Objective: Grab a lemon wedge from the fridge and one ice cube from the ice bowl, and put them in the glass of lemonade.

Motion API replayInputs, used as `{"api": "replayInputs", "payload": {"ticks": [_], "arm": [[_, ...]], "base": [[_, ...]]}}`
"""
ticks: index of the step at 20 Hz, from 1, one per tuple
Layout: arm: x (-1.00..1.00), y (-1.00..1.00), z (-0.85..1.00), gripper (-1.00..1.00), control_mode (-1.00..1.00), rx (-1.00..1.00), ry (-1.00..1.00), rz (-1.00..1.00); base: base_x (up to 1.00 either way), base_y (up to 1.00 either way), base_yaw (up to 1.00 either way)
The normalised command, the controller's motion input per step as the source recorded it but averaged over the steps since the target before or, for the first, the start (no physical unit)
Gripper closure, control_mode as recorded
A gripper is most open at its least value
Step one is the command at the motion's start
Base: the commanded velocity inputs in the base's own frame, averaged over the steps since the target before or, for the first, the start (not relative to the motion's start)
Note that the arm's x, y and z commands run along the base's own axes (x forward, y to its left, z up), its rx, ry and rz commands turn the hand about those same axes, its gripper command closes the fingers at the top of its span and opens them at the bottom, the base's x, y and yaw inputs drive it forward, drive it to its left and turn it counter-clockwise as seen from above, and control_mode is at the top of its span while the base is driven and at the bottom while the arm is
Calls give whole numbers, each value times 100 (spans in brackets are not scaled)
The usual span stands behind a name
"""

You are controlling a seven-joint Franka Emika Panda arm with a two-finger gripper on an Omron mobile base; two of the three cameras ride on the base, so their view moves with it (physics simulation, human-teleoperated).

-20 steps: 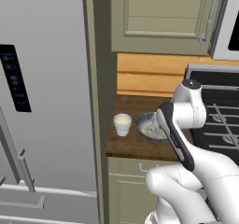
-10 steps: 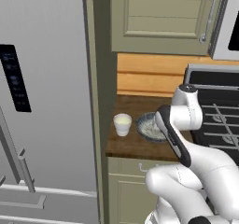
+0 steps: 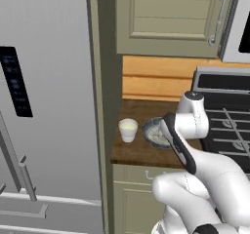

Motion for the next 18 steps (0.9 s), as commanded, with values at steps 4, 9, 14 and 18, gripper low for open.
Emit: {"api": "replayInputs", "payload": {"ticks": [4, 9, 14, 18], "arm": [[22, 0, -2, -100, -100, 1, 0, 0], [46, 0, -17, -100, -100, 0, 0, 0], [49, 0, -21, -100, -100, 0, 0, 0], [46, 0, -18, -100, -100, 0, 0, 0]], "base": [[0, 0, 0], [0, 0, 0], [0, 0, 0], [0, 0, 0]]}}
